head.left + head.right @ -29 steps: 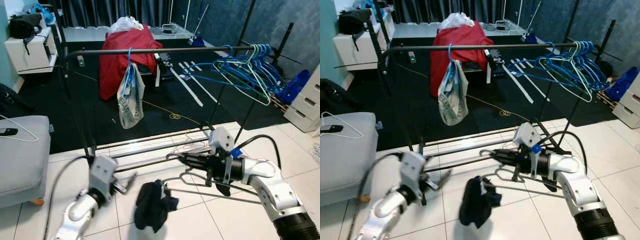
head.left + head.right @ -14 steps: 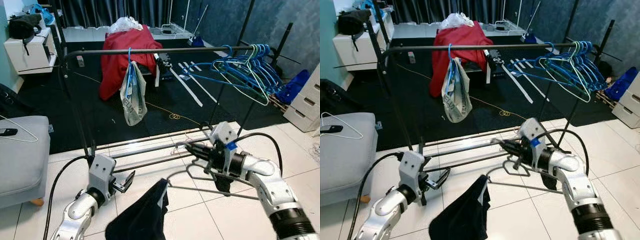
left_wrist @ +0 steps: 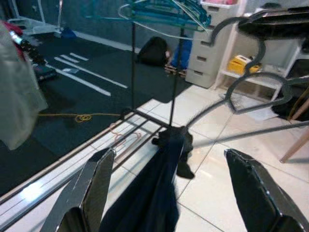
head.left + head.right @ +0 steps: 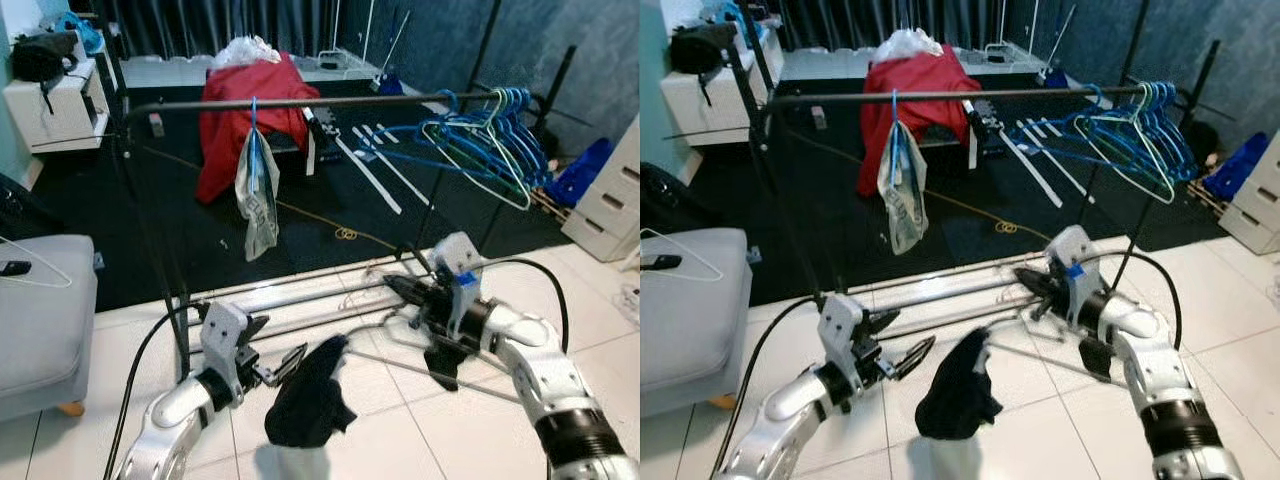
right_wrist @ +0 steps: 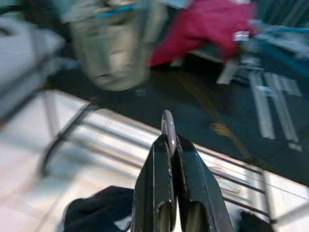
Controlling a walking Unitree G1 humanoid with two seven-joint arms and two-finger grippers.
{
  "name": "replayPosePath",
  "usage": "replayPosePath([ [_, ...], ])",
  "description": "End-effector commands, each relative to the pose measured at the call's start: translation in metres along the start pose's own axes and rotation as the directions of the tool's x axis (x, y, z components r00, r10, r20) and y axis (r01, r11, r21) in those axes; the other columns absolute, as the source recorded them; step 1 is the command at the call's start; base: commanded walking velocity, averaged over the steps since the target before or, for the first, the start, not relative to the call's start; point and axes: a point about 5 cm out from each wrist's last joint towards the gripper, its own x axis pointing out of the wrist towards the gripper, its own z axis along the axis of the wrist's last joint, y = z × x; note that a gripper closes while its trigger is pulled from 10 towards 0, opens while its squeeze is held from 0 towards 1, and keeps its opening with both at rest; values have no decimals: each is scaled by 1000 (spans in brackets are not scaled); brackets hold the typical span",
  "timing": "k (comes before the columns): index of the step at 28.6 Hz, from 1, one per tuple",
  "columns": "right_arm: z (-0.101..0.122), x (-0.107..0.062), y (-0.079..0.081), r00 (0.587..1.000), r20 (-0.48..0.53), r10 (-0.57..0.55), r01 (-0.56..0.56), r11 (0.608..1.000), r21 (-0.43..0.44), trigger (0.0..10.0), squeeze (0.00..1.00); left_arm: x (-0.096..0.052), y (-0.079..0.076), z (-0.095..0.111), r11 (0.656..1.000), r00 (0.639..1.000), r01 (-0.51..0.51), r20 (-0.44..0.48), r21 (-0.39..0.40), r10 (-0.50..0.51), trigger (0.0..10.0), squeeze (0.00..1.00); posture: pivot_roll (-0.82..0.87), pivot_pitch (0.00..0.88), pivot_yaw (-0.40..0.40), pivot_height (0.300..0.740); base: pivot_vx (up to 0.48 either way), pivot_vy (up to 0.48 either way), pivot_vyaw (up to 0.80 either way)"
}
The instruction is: Hang hanger
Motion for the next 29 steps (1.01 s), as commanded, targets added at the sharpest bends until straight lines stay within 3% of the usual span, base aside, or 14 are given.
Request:
replayPosePath([
  [1,5,0,-9,996,27,-87,87,996,-15,10000,0,0,0,-3,1000,1000,-10,-18,-13,10,10000,0,-108,52,-57,740,0,0,0],
  [9,3,2,-7,979,39,-202,203,979,-7,10000,0,3,-3,8,999,1000,9,29,-43,-8,10000,0,-105,51,-54,740,0,0,0],
  [12,5,2,-4,967,75,-243,243,970,3,10000,0,6,-3,10,995,999,-36,34,-94,39,10000,0,-104,49,-47,740,0,0,0],
  [22,12,5,3,959,139,-245,239,969,59,10000,0,10,1,3,988,993,-119,-17,-94,118,10000,0,-104,47,-42,740,0,0,0],
  [24,18,8,5,966,173,-195,179,979,102,10000,0,9,4,1,987,991,-132,-37,-94,129,10000,0,-106,48,-41,740,0,0,0],
  [26,34,7,23,960,273,60,-109,980,165,10000,0,4,5,-12,993,988,-91,-131,-80,80,10000,0,-103,46,-41,740,0,0,0],
  [27,34,7,23,960,273,60,-109,980,165,10000,0,4,5,-12,993,988,-91,-131,-80,80,10000,0,-103,46,-41,740,0,0,0],
  [28,41,4,33,931,314,185,-244,956,163,10000,0,-1,2,-23,997,977,-42,-212,-59,29,10000,0,-103,46,-41,740,0,0,0],
  [29,41,4,33,931,314,185,-244,956,163,10000,0,-1,2,-23,997,977,-42,-212,-59,29,10000,0,-103,46,-41,740,0,0,0],
])
